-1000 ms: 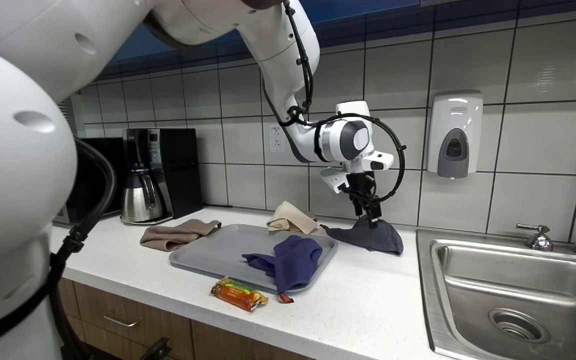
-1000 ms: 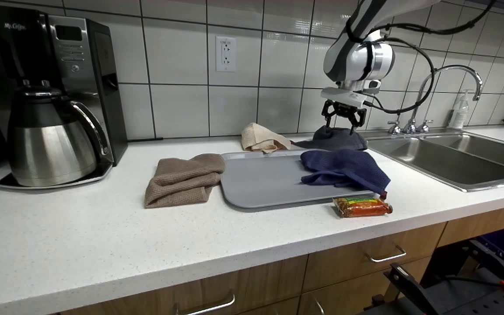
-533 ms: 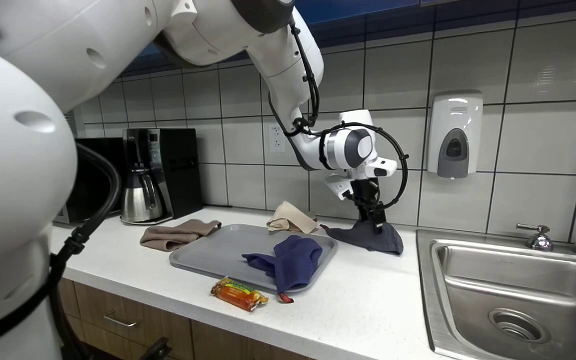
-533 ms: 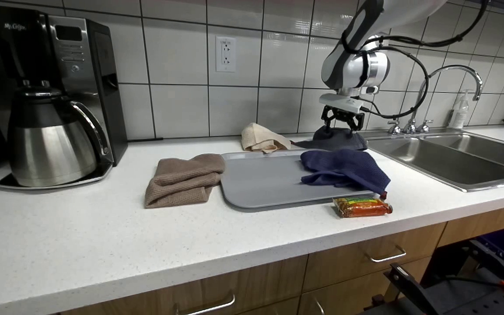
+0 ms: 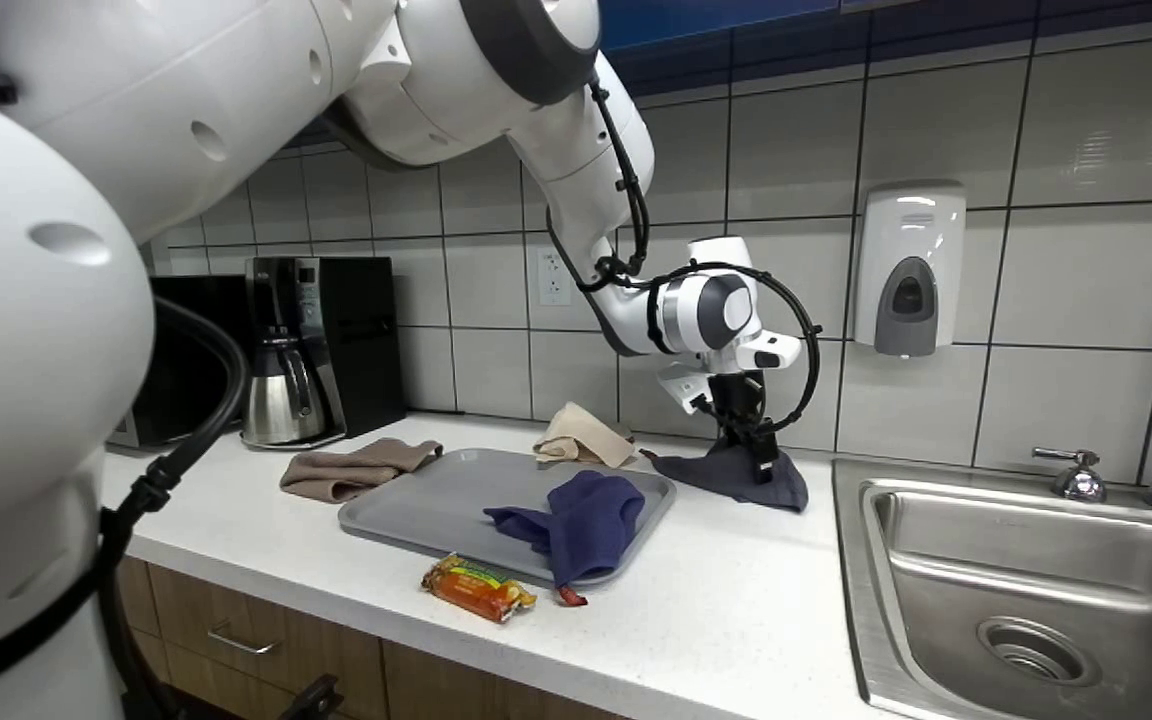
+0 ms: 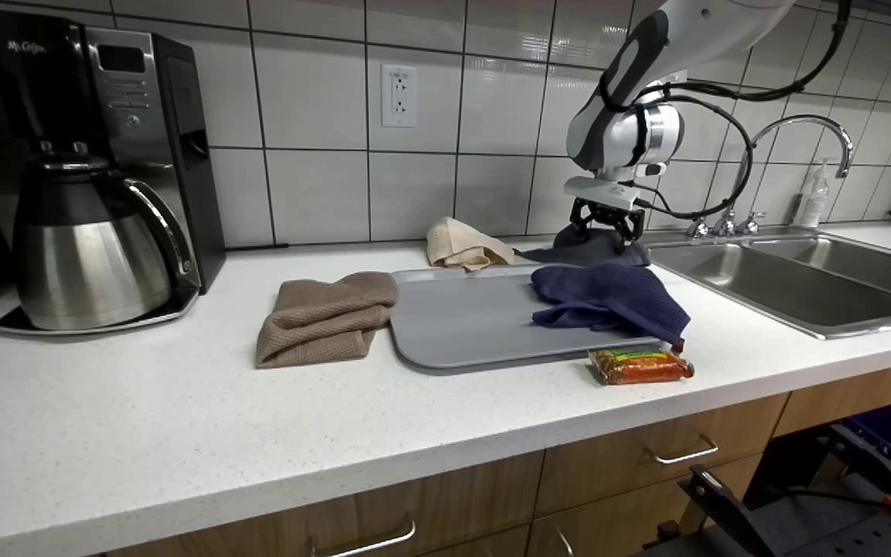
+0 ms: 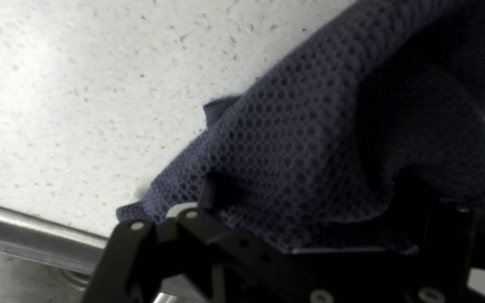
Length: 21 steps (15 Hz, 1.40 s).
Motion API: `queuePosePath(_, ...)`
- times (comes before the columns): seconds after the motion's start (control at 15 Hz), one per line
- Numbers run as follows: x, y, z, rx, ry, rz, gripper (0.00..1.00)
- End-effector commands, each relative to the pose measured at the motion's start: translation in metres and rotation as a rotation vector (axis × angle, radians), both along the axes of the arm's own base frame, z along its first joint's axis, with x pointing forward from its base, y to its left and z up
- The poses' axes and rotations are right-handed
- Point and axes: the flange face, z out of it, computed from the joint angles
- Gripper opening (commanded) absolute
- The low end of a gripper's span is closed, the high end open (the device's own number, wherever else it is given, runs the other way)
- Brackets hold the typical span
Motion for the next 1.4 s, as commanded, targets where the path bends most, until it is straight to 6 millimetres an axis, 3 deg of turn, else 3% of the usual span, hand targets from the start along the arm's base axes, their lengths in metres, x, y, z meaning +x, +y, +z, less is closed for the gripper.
queuePosePath(0.0,0.009,-0.003,-0.002,-0.004,0.021,-0.025,1.00)
queuePosePath(0.07,0.010,-0.003,-0.003,-0.003,0.022,-0.024,1.00)
queuePosePath(0.13,0.010,-0.003,-0.003,-0.003,0.021,-0.021,0.75)
queuePosePath(0.27,0.011,-0.004,-0.004,-0.006,0.020,-0.020,0.68)
queuePosePath(0.8,0.010,-0.005,0.000,-0.008,0.012,-0.016,0.05)
queuePosePath(0.93,0.009,-0.006,0.002,-0.007,0.007,-0.015,0.00)
queuePosePath(1.33,0.002,-0.009,0.012,-0.001,-0.011,-0.011,0.02)
